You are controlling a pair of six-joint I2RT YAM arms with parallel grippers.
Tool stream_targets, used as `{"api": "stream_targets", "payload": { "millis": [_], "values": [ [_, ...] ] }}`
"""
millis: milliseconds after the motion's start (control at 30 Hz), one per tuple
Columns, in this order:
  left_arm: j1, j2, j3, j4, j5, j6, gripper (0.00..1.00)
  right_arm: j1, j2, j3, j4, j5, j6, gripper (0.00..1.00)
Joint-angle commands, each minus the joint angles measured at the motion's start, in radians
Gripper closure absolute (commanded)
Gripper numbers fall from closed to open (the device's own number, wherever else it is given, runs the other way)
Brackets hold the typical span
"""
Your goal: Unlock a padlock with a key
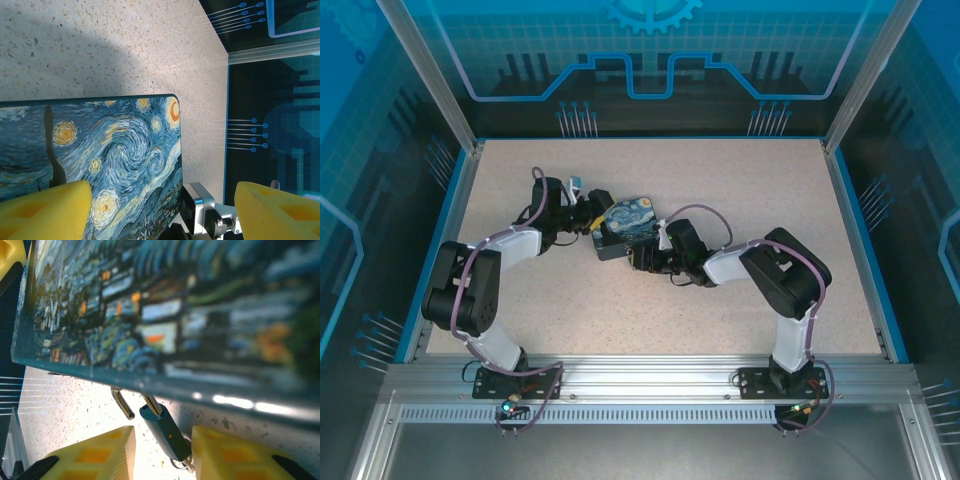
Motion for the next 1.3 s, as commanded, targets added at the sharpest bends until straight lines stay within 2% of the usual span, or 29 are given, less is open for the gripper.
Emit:
{"api": "stream_targets", "payload": {
  "millis": [0,167,333,667,1033,1267],
  "values": [
    [0.004,-0.001,-0.02,-0.005,0.017,-0.007,0.24,0.006,0.011,0.012,0.004,-0.036,0.001,0.71],
    [0.004,-0.01,-0.025,-0.009,0.014,-0.007,0.24,0.006,-0.01,-0.008,0.017,-0.024,0.006,0.84],
    [0.001,-0.033,-0.036,-0.02,0.008,-0.005,0.24,0.007,-0.039,-0.034,0.022,0.002,0.016,0.87],
    [-0.03,-0.094,-0.084,-0.03,-0.031,-0.013,0.24,0.015,-0.037,-0.045,0.036,0.019,0.047,0.8],
    [-0.047,-0.095,-0.09,-0.023,-0.041,-0.027,0.24,0.02,-0.042,-0.064,0.058,0.036,0.076,0.7],
    [-0.06,-0.114,-0.111,-0.022,-0.067,-0.059,0.25,0.042,-0.12,-0.205,0.178,0.184,0.149,0.6]
  ]
}}
